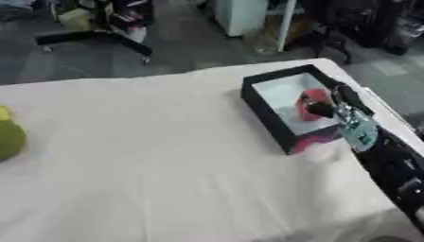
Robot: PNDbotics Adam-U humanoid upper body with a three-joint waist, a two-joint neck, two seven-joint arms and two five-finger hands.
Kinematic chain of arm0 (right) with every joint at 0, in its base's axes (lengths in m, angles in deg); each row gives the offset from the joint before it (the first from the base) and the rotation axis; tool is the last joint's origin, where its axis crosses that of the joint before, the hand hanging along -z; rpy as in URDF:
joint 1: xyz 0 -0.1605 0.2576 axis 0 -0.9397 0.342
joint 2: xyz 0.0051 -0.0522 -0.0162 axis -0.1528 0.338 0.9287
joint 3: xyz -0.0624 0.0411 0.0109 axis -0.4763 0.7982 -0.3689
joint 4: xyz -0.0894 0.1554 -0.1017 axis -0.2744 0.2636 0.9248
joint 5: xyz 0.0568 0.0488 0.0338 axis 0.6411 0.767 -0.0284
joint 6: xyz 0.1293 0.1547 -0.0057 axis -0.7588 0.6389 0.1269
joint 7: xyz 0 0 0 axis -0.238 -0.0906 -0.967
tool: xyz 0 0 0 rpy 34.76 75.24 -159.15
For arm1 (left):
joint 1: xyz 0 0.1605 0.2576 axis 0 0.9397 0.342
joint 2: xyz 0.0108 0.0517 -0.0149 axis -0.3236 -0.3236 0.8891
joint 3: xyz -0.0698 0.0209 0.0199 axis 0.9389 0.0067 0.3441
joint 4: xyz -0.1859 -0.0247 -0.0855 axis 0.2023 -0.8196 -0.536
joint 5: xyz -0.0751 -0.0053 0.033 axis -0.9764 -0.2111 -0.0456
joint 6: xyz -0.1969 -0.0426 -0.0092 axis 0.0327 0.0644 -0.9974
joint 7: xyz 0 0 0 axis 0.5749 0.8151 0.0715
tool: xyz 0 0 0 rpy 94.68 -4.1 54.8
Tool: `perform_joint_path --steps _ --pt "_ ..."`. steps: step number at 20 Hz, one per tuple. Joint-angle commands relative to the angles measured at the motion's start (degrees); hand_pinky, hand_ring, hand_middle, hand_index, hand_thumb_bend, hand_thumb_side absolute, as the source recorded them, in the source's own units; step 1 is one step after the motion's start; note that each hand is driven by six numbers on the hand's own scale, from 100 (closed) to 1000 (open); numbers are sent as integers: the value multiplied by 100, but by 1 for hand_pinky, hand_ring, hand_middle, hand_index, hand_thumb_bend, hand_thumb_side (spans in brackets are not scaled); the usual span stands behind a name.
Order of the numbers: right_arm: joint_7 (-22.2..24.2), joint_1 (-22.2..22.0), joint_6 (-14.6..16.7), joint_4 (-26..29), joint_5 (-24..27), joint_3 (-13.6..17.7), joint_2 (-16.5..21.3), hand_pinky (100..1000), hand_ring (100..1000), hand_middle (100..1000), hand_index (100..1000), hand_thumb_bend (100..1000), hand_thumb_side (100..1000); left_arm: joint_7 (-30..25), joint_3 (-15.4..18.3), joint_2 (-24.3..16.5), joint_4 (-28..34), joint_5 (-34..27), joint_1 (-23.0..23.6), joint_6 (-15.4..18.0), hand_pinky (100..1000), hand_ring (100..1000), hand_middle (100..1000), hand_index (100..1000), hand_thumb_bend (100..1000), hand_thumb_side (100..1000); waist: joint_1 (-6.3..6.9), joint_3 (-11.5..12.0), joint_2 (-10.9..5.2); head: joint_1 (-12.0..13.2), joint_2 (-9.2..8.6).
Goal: Pick up the objects with one hand, pass them to the other hand, and then place them into the box on the other side of the table.
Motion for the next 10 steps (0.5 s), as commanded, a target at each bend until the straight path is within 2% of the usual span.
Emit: perform_joint_path --steps 1,4,5,6,7,10 --pt "175 77 77 389 -574 71 268 893 935 957 1000 660 650 -94 82 -252 -29 316 -117 -83 648 745 755 845 1000 502 15 -25 -74 185 -35" --pt "371 51 200 688 -890 112 286 913 943 967 1000 604 540 -254 90 -456 -209 708 -208 -137 665 754 766 853 1000 469 34 -50 -80 494 23" --pt "454 35 272 822 -947 124 301 913 942 968 1000 583 501 -333 81 -591 -315 905 -255 -162 671 756 768 857 1000 459 44 -63 -83 636 50" --pt "535 17 318 938 -986 143 315 913 942 968 1000 583 501 -400 76 -686 -411 1082 -301 -173 671 756 768 857 1000 459 48 -73 -85 724 66" --pt "597 4 365 1070 -1024 151 337 920 945 971 1000 569 454 -487 50 -843 -537 1291 -351 -192 689 762 773 866 1000 434 57 -85 -90 863 96" --pt "697 -60 445 1479 -1140 174 392 913 937 964 1000 560 450 -806 -83 -1339 -1002 1960 -557 -181 726 771 776 881 1000 396 76 -122 -103 1253 178"
